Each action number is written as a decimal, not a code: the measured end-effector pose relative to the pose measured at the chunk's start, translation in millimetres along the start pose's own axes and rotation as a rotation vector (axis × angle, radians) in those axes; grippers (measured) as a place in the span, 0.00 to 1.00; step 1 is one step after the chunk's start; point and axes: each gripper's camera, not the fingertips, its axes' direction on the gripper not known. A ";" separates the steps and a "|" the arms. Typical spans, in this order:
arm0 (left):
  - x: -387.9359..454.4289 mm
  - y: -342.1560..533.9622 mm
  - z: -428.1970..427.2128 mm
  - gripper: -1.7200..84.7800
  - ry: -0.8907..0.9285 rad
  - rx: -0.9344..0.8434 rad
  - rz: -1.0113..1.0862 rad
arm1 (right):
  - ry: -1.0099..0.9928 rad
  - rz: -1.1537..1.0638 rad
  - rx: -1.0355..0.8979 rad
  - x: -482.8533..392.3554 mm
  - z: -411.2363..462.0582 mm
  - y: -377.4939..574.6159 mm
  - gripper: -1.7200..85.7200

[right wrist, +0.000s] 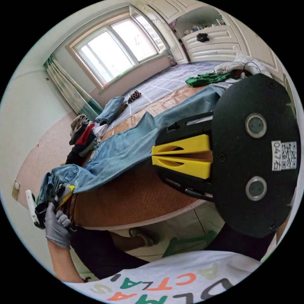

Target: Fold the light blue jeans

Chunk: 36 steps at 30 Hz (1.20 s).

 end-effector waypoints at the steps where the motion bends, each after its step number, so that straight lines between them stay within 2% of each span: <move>1: -9.5 12.6 -2.5 0.01 -0.009 -0.029 -0.014 | -0.087 0.001 -0.007 4.9 0.6 12.4 0.02; 4: -40.7 43.5 -6.3 0.01 -0.052 -0.147 -0.021 | -0.361 -0.002 -0.088 23.1 14.7 44.3 0.02; 6: -50.4 37.9 -6.1 0.01 -0.075 -0.179 -0.003 | -0.399 0.096 -0.142 49.2 22.7 74.3 0.03; 9: -52.5 19.2 8.6 0.01 -0.084 -0.235 0.037 | -0.264 0.440 -0.168 123.2 22.5 163.5 0.04; 10: -51.4 16.0 12.9 0.01 -0.091 -0.250 0.051 | -0.218 0.652 -0.174 159.0 23.3 214.0 0.05; 11: -48.9 11.0 21.0 0.01 -0.106 -0.273 0.075 | -0.218 0.868 -0.188 190.8 28.1 270.7 0.05; 14: -44.9 3.5 34.9 0.01 -0.119 -0.296 0.118 | -0.275 1.256 -0.188 239.8 51.0 400.7 0.08; 17: -42.1 -6.1 44.3 0.01 -0.128 -0.309 0.148 | -0.268 1.472 -0.172 265.0 81.5 489.9 0.11; 23: -13.9 -30.6 77.6 0.01 -0.193 -0.372 0.277 | -0.440 1.584 -0.164 289.3 161.0 576.8 0.02; 30: 12.1 -94.9 170.0 0.01 -0.128 -0.348 0.277 | -0.393 1.587 -0.158 327.8 232.6 607.2 0.01; 36: 36.8 -172.8 276.5 0.01 -0.163 -0.274 0.200 | -0.396 1.784 -0.072 370.4 298.8 651.3 0.01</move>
